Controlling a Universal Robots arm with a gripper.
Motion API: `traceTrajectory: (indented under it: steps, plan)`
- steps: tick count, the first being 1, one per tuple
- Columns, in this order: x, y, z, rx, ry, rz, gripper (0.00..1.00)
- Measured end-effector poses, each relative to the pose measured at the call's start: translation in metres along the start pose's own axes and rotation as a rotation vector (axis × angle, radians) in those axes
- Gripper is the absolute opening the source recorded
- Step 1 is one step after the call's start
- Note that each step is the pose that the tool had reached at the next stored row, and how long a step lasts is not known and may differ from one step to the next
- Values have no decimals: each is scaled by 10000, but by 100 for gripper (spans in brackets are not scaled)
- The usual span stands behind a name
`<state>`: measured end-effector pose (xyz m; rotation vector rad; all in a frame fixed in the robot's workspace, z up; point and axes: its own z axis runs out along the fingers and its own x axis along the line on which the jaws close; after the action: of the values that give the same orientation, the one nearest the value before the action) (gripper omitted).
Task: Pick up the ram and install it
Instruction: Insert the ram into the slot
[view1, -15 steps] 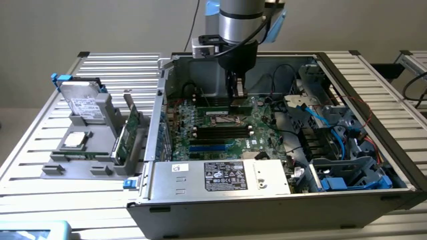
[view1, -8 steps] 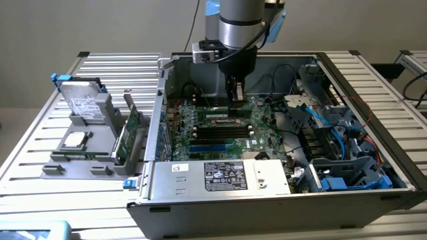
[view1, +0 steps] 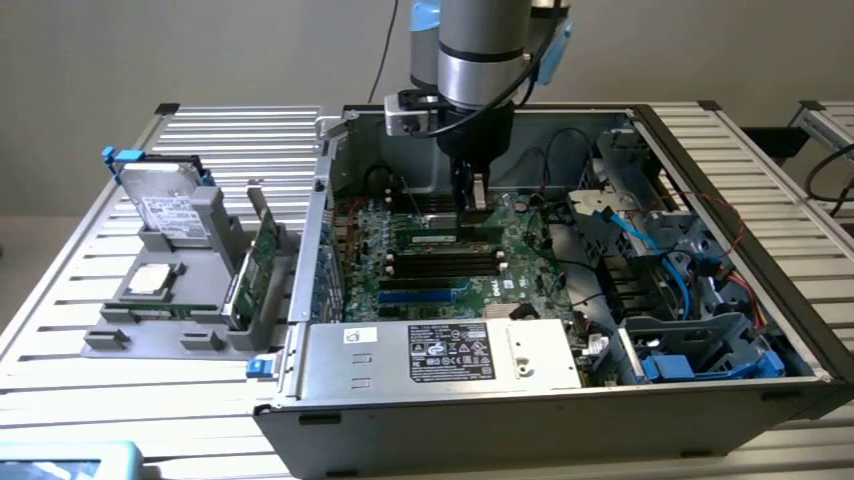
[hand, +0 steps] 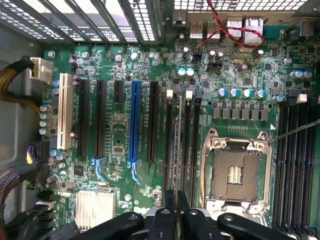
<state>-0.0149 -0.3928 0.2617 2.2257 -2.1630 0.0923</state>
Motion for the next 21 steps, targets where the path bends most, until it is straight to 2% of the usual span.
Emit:
traceTrajectory:
  steps: [8, 11, 16, 21]
  plan:
    - [7, 1, 6, -3, 4, 1, 13]
    - [10, 0, 7, -3, 40, -1, 13]
    - [9, 0, 25, -6, 144, -2, 13]
    - [5, 1, 76, -7, 172, -3, 13]
